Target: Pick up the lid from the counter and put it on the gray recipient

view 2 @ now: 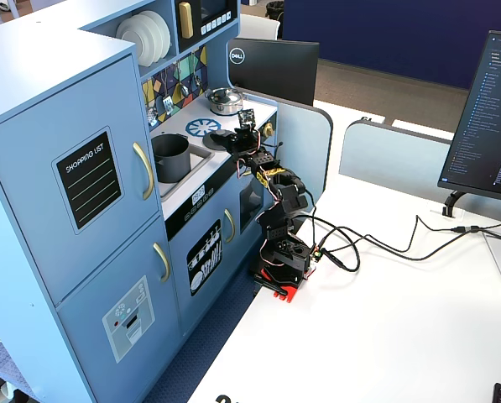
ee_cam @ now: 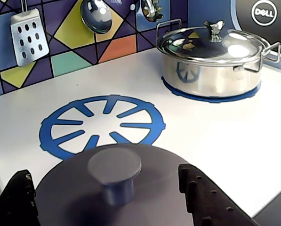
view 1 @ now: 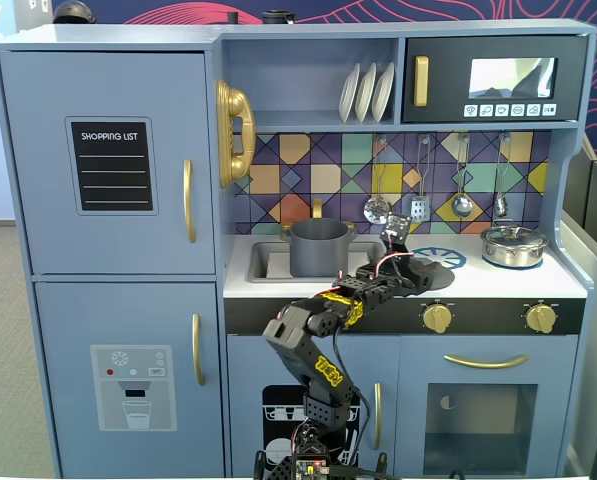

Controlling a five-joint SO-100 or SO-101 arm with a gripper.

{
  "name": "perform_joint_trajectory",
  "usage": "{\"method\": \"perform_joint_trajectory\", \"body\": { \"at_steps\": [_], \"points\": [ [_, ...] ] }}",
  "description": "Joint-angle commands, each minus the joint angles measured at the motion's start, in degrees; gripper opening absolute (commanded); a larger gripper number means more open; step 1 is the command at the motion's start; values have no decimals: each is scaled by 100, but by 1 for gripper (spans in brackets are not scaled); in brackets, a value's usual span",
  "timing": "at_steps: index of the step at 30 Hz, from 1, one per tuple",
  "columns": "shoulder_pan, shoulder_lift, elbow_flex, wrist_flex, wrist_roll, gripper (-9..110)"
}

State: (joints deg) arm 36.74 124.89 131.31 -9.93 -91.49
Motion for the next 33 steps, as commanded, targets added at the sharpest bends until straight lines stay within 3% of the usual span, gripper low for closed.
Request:
{"method": "perform_joint_trajectory", "body": {
  "at_steps": [1,22,29,33],
  "points": [
    [-53,-360,-545,-448,-141,33],
    [-132,-1679,-1055,-1063,-62,25],
    [-202,-1661,-923,-1116,-141,1],
    [-202,-1564,-817,-1125,-79,0]
  ]
}}
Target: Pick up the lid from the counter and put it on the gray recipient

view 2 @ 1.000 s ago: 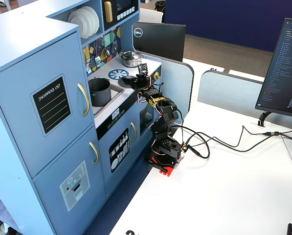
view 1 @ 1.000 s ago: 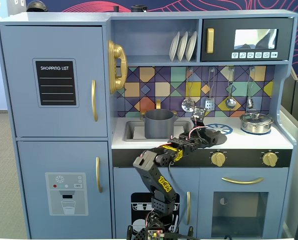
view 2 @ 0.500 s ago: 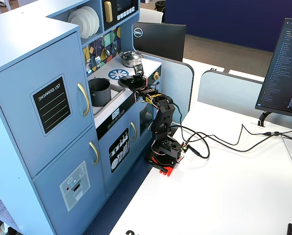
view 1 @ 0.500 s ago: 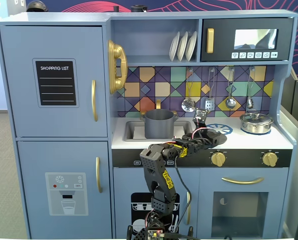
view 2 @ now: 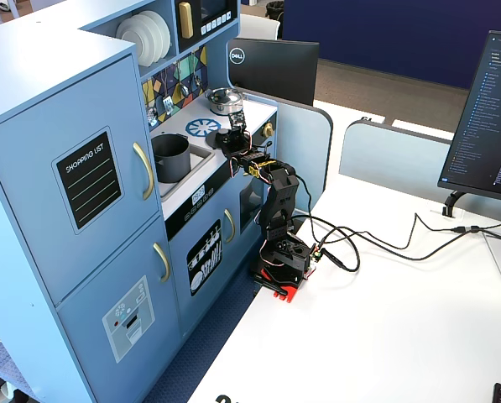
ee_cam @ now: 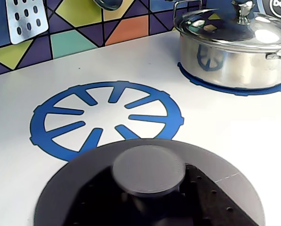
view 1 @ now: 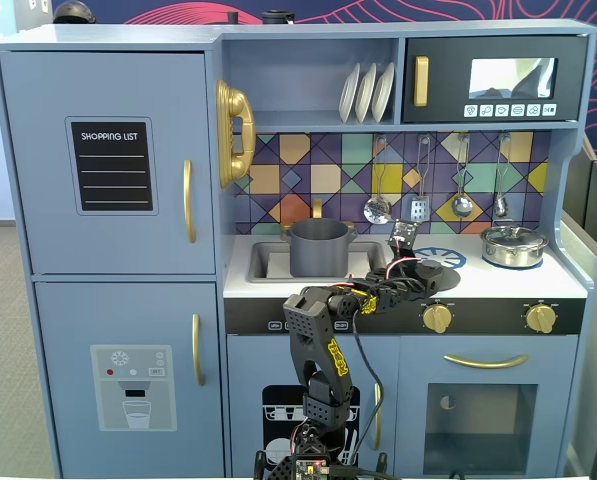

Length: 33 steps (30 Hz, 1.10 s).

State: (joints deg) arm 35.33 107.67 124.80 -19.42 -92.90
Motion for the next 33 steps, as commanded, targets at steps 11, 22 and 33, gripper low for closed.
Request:
{"method": "perform_joint_trajectory", "body": {
  "at_steps": [11,22,33],
  "points": [
    [-132,422,-492,0,-53,0],
    [-185,888,-1362,844,-18,0],
    [-967,1705,-1960,1881,193,0]
  ]
}}
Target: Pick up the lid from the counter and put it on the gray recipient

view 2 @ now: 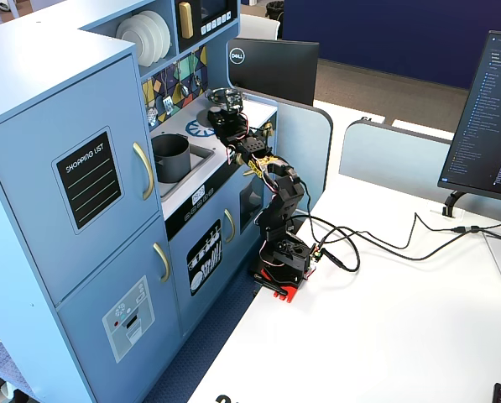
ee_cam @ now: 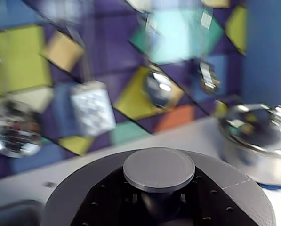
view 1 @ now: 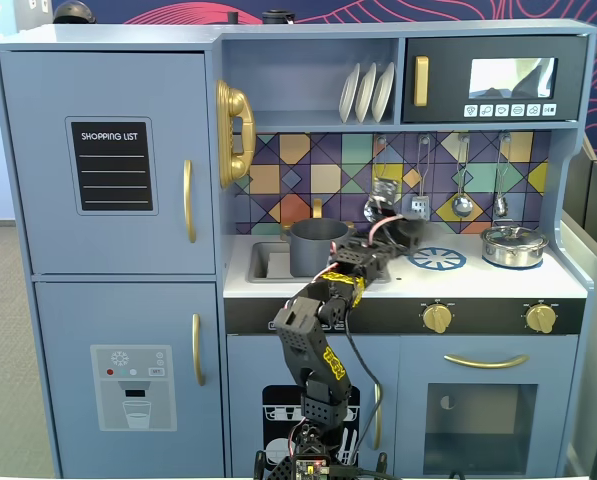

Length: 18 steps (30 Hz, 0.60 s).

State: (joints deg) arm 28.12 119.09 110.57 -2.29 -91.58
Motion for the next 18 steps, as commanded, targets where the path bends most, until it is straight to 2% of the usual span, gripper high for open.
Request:
{"method": "perform_joint_trajectory", "body": {
  "at_steps": [1,11,18],
  "points": [
    [-352,615,-554,229,70,0],
    [-1591,1310,-563,1011,79,0],
    [-2065,1521,-413,1468,185,0]
  ]
}}
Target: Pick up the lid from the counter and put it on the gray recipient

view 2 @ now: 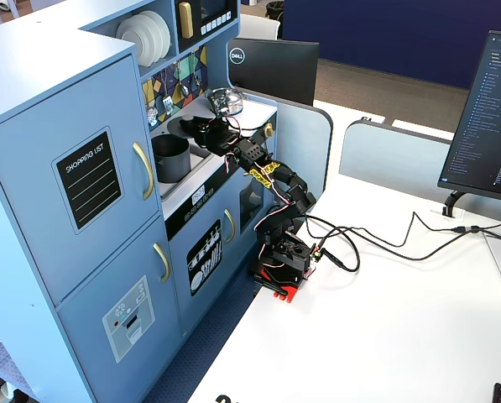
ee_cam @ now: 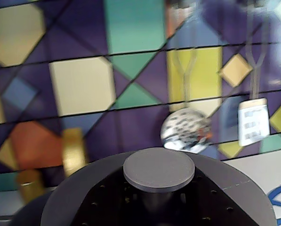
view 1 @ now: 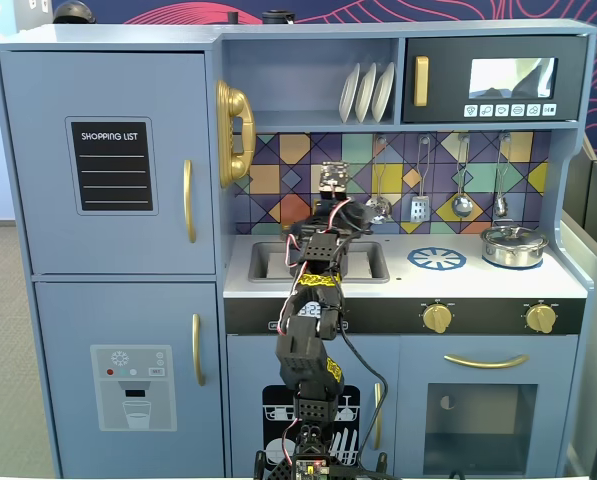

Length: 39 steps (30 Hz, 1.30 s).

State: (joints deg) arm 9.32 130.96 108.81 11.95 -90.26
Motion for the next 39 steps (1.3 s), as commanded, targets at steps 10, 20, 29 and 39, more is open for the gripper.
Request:
{"method": "perform_joint_trajectory", "body": {
  "at_steps": [10,20,29,39],
  "points": [
    [-536,149,123,-211,88,0],
    [-694,-413,132,-756,79,0],
    [-703,-932,26,-1160,26,0],
    [-677,-1274,-123,-1362,-35,0]
  ]
}}
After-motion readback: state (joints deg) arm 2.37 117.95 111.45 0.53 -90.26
